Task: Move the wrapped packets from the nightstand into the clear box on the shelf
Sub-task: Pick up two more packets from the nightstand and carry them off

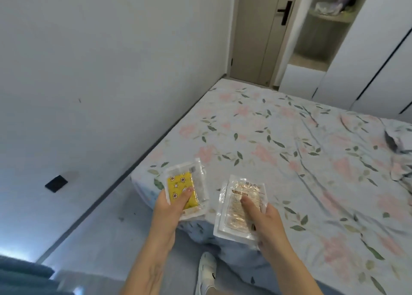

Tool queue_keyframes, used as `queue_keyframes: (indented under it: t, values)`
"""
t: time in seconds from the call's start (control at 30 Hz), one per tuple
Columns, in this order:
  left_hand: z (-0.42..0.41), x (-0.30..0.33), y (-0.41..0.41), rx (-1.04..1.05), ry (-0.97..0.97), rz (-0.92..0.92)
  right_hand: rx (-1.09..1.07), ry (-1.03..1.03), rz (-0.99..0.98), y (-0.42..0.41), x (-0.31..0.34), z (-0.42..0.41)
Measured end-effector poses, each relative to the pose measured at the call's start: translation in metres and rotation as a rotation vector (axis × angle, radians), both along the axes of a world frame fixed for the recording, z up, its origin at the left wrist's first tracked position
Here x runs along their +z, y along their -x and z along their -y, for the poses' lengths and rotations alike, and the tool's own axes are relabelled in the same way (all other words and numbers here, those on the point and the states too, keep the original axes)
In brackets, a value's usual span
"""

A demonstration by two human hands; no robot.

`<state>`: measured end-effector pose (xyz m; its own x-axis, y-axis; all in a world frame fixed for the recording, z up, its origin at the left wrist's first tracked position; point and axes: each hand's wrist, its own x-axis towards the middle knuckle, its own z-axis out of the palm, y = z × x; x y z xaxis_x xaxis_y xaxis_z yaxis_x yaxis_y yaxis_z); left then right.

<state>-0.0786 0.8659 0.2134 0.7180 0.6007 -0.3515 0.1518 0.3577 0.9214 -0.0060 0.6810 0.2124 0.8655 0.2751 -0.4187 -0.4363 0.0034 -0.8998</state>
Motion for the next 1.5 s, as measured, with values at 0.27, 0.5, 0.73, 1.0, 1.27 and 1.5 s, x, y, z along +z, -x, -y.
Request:
queue_keyframes:
  t: [0.27, 0.5, 0.73, 1.0, 1.27, 1.5]
  values:
    - [-0.164, 0.009, -0.065, 0.147, -0.027, -0.009, 0.115, -0.031, -0.001, -0.114, 0.007, -0.172]
    - [-0.279, 0.034, -0.091, 0.339, -0.021, -0.020, 0.271, -0.037, 0.066, -0.166, 0.030, -0.313]
    - [-0.403, 0.033, -0.123, 0.389, -0.012, -0.011, 0.290, -0.038, 0.048, -0.204, 0.028, -0.435]
    - [-0.591, 0.039, -0.180, 0.200, -0.089, 0.060, 0.127, -0.072, 0.132, -0.244, 0.031, -0.601]
    - [-0.705, 0.069, -0.239, -0.049, -0.184, 0.054, 0.004, -0.150, 0.156, -0.275, 0.061, -0.717]
    - [-0.739, 0.077, -0.307, -0.126, -0.162, 0.101, -0.141, -0.127, 0.181, -0.319, 0.072, -0.745]
